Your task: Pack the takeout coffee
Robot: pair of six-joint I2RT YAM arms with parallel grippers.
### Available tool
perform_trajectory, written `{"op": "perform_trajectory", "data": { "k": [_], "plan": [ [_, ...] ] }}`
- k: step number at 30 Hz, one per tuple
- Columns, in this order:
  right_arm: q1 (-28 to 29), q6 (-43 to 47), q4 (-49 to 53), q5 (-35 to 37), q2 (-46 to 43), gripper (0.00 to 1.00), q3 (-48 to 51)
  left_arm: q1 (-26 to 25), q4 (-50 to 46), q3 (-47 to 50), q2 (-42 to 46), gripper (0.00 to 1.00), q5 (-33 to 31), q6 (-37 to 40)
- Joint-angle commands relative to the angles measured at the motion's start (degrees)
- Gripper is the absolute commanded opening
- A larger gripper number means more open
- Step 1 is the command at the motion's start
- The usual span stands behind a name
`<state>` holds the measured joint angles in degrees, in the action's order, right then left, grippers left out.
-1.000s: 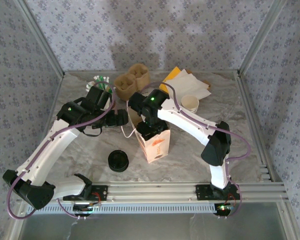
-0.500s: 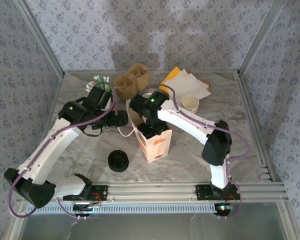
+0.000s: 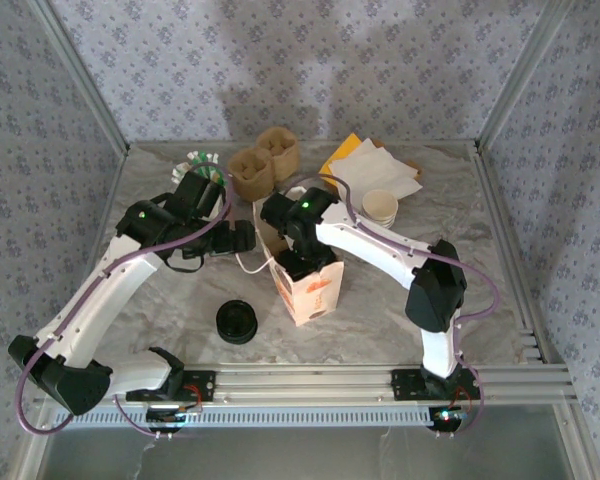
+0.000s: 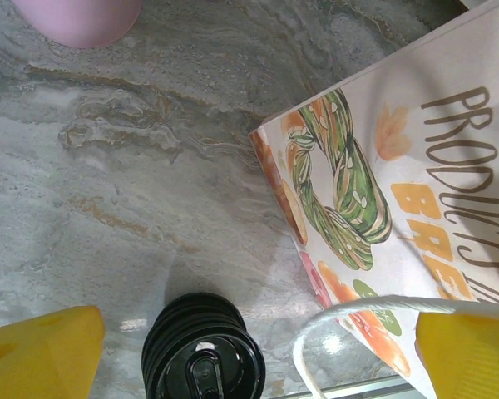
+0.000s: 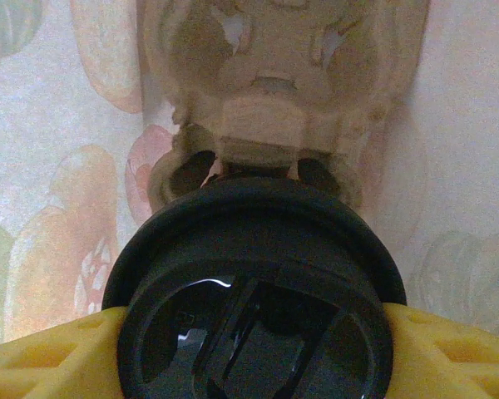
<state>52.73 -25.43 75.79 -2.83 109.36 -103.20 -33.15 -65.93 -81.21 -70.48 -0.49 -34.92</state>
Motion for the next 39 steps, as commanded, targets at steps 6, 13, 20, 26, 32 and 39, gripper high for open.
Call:
{"op": "perform_trajectory", "data": {
  "k": [6, 13, 20, 26, 32, 39],
  "plan": [
    [-0.6, 1.1, -1.3, 0.3, -1.3, 0.7, 2.6, -0.5, -1.9, -2.9, -0.1, 0.96, -1.3, 1.1],
    [-0.8, 1.4, -2.1, 0.3, -0.9, 0.7, 4.0, -0.7, -2.2, -3.2, -0.3, 0.96, -1.4, 1.0],
    [-0.9, 1.6, -2.4, 0.2, -0.4, 0.7, 4.8, -0.7, -2.2, -3.5, -0.7, 0.96, -1.4, 1.3],
    [-1.0, 2.2, -2.3, 0.0, 0.4, 0.7, 4.9, -0.7, -2.1, -3.5, -0.7, 0.96, -1.5, 1.3],
    [-1.1, 2.8, -2.4, -0.1, 1.0, 0.7, 5.1, -0.7, -2.0, -3.4, -0.6, 0.96, -1.6, 1.3],
    [-1.1, 3.1, -2.3, -0.1, 1.3, 0.7, 5.6, -0.8, -1.8, -3.2, -0.5, 0.96, -1.6, 1.3]
  ]
}}
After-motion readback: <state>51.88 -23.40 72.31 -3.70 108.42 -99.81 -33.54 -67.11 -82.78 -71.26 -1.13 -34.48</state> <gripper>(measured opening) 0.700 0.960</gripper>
